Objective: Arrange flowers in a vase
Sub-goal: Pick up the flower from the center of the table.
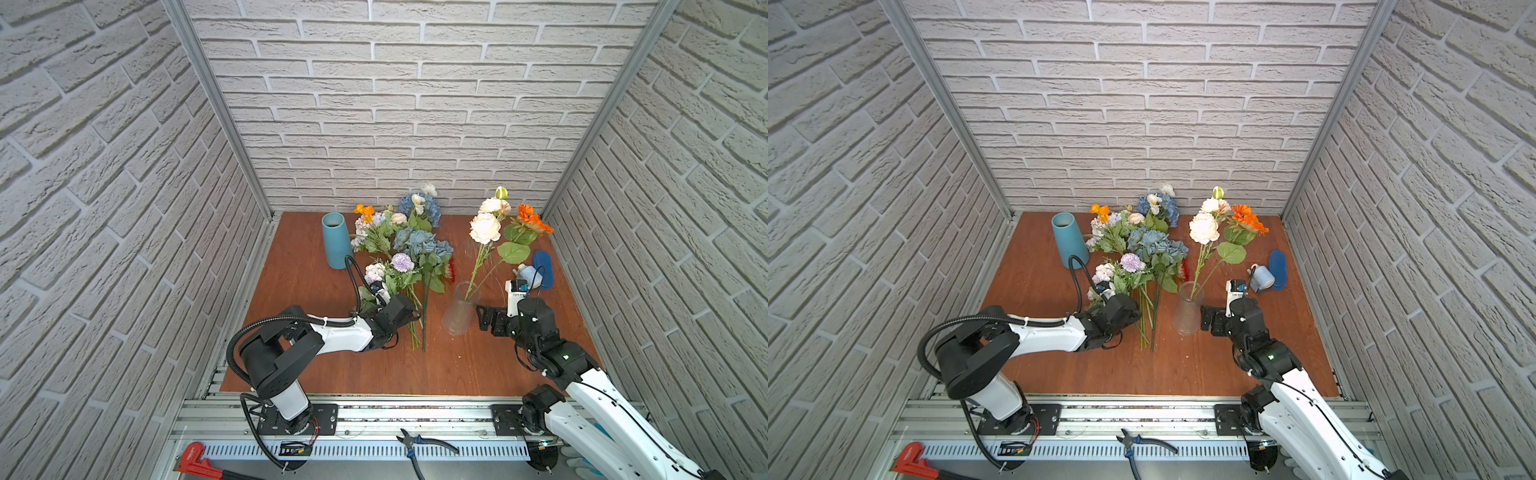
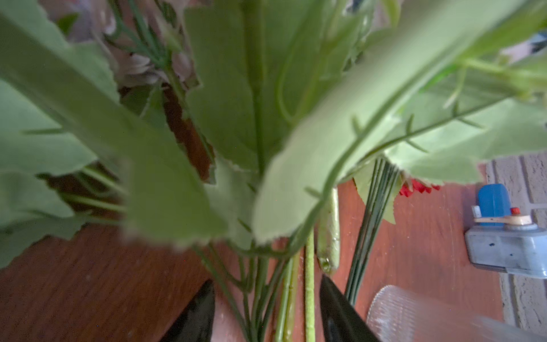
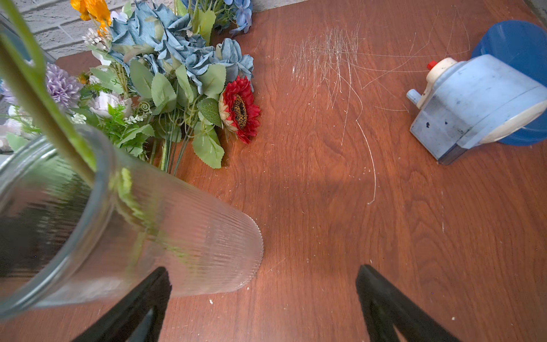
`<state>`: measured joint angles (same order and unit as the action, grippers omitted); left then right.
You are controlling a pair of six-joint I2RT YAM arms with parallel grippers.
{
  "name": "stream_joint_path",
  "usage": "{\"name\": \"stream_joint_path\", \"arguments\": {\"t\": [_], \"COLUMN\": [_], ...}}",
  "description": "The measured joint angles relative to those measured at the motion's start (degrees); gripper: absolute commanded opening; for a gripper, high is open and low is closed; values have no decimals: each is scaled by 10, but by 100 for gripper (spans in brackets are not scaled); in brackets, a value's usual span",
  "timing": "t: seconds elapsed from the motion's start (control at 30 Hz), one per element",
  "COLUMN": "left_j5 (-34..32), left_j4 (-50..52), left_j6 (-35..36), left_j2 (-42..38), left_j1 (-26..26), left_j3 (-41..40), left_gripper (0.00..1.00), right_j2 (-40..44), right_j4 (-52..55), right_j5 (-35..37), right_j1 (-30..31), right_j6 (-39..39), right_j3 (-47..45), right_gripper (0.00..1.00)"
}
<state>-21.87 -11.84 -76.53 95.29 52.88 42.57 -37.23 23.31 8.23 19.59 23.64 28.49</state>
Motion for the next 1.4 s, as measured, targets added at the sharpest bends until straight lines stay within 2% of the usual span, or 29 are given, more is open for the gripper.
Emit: {"name": "stream_joint_path", "arguments": {"t": [0.2, 0.33, 0.57, 0.67, 1.03, 1.2, 1.4], "left_j5": [15, 20, 20, 15, -49, -70, -68], "left_j4": [-16, -20, -19, -14, 17, -4, -83], "left_j6": [-3, -7, -3, 6, 69, 156, 305], "left_j2": [28, 40, 39, 28, -98, -162, -207], "left_j1": [-4, -5, -9, -9, -9, -9, -3], "left_j3": [5, 6, 6, 5, -3, -11, -8], "left_gripper": [43, 23, 10, 0, 0, 0, 0], "right_j2": [16, 28, 33, 28, 20, 39, 54], "right_j4": [0, 1, 1, 1, 0, -10, -24], "right_j5": [-4, -3, -3, -1, 7, 19, 31], "right_j1": [-4, -6, -7, -8, -9, -12, -36], "right_j6": [-1, -1, -3, -3, -2, 11, 34], "right_j3": [0, 0, 2, 2, 10, 9, 8], "right_gripper": [99, 99, 99, 99, 99, 99, 99]}}
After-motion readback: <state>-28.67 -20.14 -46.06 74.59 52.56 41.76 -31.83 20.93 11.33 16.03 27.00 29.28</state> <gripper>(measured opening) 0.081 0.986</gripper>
